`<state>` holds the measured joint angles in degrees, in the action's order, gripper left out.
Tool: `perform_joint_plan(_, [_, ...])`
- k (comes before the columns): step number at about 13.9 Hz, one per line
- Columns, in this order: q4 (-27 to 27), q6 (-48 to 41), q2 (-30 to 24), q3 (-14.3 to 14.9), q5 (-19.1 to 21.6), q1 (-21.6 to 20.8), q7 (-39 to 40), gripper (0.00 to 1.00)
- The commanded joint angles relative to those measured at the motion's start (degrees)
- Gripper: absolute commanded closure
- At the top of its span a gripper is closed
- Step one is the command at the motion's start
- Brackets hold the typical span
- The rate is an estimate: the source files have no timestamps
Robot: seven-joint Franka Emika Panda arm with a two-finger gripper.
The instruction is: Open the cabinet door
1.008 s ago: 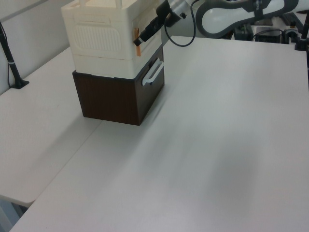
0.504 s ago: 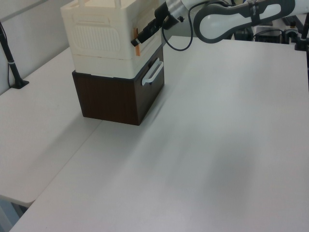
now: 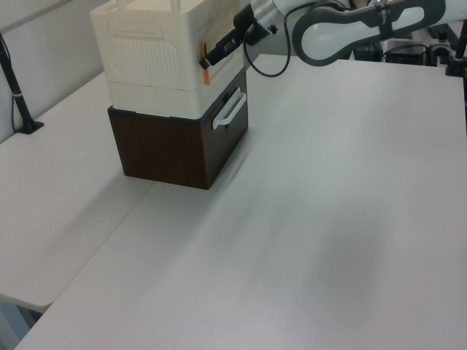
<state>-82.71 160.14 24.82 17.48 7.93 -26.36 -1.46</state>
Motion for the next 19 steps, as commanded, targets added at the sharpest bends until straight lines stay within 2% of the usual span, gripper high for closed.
perform_joint_plan(1, [0.6,1.3,1.0,0.7,-1.1,0.0,-1.6,0.66])
perform_joint_plan(8, [-2.2,0.3,-0.3,0.7,-0.7,-0.3,-2.2,0.73])
perform_joint_plan(12, [-2.2,-5.3,-1.8,0.7,-0.5,-0.2,-2.6,0.79])
perform_joint_plan(19, [-2.1,-26.1,-8.1,1.3,-0.5,0.8,0.2,0.81])
